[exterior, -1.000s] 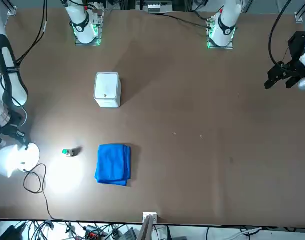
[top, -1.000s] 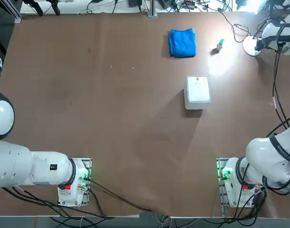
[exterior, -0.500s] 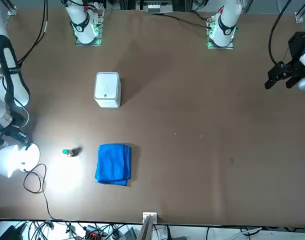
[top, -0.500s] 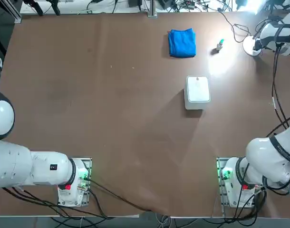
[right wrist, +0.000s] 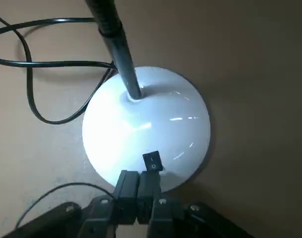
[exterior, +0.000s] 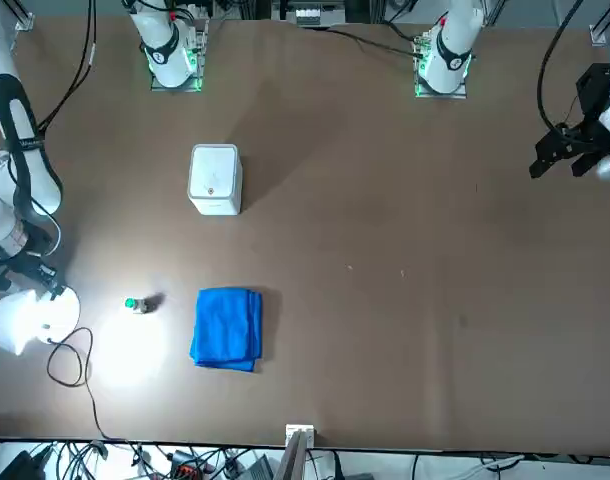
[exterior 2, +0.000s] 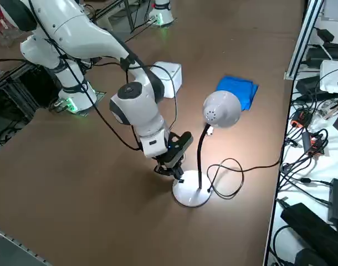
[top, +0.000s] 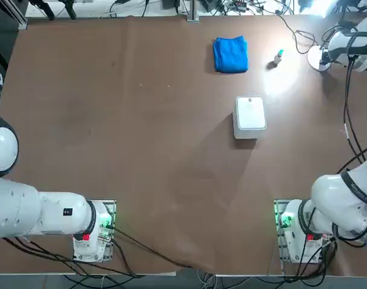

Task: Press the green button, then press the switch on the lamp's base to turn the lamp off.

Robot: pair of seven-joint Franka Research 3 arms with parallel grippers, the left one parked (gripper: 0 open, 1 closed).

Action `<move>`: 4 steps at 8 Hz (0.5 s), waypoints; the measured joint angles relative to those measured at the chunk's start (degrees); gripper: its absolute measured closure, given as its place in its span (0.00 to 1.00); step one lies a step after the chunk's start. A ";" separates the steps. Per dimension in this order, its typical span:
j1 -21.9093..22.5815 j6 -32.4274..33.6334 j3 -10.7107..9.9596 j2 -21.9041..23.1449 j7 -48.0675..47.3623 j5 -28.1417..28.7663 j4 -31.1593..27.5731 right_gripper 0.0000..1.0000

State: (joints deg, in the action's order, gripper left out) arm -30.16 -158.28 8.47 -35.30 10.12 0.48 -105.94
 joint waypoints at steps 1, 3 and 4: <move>0.00 -0.05 0.00 0.00 0.00 0.00 0.00 0.98; 0.00 -0.13 0.00 0.00 0.00 0.00 0.00 0.98; 0.00 -0.36 0.01 -0.04 0.00 0.00 0.00 0.98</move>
State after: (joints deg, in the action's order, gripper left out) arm -30.16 -158.64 8.48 -35.34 10.12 0.48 -105.94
